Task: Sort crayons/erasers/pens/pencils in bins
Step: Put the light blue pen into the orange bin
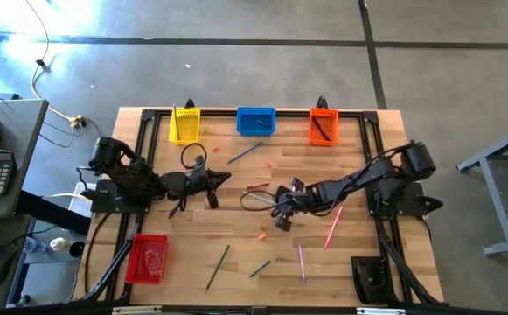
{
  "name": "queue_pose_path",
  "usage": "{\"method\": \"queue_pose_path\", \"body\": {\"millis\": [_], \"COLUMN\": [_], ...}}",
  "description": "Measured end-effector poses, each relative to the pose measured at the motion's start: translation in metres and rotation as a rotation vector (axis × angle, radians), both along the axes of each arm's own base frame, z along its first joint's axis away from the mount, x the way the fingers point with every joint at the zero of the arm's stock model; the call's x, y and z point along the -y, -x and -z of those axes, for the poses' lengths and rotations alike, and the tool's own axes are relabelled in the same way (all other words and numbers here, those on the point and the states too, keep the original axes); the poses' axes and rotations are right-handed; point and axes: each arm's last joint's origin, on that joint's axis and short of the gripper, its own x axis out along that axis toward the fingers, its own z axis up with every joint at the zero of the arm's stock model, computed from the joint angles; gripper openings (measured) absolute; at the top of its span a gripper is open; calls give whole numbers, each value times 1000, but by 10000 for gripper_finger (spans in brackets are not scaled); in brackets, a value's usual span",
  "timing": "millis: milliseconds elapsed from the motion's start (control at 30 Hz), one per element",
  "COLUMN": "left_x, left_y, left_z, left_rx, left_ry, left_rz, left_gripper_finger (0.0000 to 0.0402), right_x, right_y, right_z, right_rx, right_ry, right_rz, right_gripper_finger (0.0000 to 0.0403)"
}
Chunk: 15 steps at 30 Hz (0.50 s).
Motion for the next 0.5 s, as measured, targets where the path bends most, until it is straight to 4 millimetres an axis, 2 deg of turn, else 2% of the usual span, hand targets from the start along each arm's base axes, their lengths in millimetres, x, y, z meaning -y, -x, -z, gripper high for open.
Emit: {"method": "queue_pose_path", "body": {"millis": [267, 500], "left_x": [-5, -7], "left_y": [11, 13], "left_z": [6, 7], "left_rx": [-26, -31], "left_ry": [16, 28], "left_rz": [-64, -73], "left_gripper_finger": [0, 0], "right_x": [16, 57], "right_y": [13, 46], "right_z": [-43, -89], "right_rx": [106, 105], "right_ry": [10, 69], "right_rz": [106, 298], "right_gripper_finger": [20, 20]}}
